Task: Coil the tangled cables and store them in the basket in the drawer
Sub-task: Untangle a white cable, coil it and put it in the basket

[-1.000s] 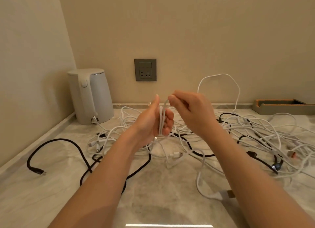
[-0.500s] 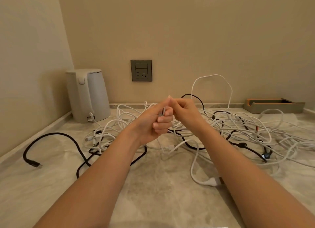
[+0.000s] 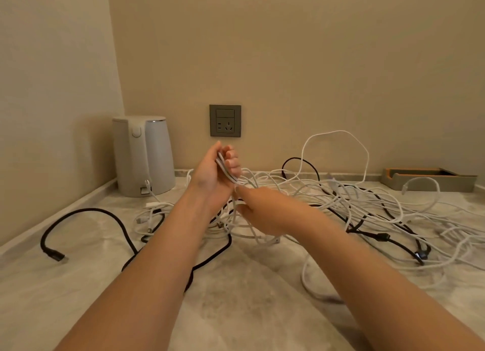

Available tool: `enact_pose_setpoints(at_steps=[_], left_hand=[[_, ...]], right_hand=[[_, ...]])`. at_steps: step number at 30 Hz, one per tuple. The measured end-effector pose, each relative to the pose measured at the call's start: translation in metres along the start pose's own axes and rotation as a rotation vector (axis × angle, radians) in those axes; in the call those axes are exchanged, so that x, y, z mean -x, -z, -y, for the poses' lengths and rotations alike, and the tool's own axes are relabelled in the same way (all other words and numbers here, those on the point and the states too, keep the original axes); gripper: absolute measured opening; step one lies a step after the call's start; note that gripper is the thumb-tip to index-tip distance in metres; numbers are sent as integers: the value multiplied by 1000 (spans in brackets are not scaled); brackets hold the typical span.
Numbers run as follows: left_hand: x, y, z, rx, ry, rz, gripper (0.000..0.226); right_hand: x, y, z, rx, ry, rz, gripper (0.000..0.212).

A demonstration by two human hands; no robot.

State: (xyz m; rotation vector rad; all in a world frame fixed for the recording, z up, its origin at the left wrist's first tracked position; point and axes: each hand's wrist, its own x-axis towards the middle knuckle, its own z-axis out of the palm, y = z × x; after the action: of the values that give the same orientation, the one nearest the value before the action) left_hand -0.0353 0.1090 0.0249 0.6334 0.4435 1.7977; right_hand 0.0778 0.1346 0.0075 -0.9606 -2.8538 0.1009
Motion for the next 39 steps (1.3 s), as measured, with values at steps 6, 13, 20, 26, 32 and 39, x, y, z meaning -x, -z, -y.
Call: enact_pose_setpoints(at_steps=[6, 13, 20, 26, 32, 39], left_hand=[[-5, 4, 0, -92, -92, -134, 38], [-7, 10, -2, -450, -288, -330, 35], [3, 1, 5, -754, -97, -88, 37], [11, -8, 18, -785, 173, 224, 65], [12, -10, 25, -714, 260, 346, 68], [13, -9, 25, -671, 175, 324, 41]], right_hand=[[13, 22, 1, 100, 85, 32, 22], [24, 43, -16, -401, 249, -1, 27], [8, 34, -27, -404, 369, -630, 26], [-1, 24, -43, -500, 240, -851, 20], [-12, 12, -59, -721, 98, -751, 30], [-22, -3, -58, -830, 34, -606, 49]])
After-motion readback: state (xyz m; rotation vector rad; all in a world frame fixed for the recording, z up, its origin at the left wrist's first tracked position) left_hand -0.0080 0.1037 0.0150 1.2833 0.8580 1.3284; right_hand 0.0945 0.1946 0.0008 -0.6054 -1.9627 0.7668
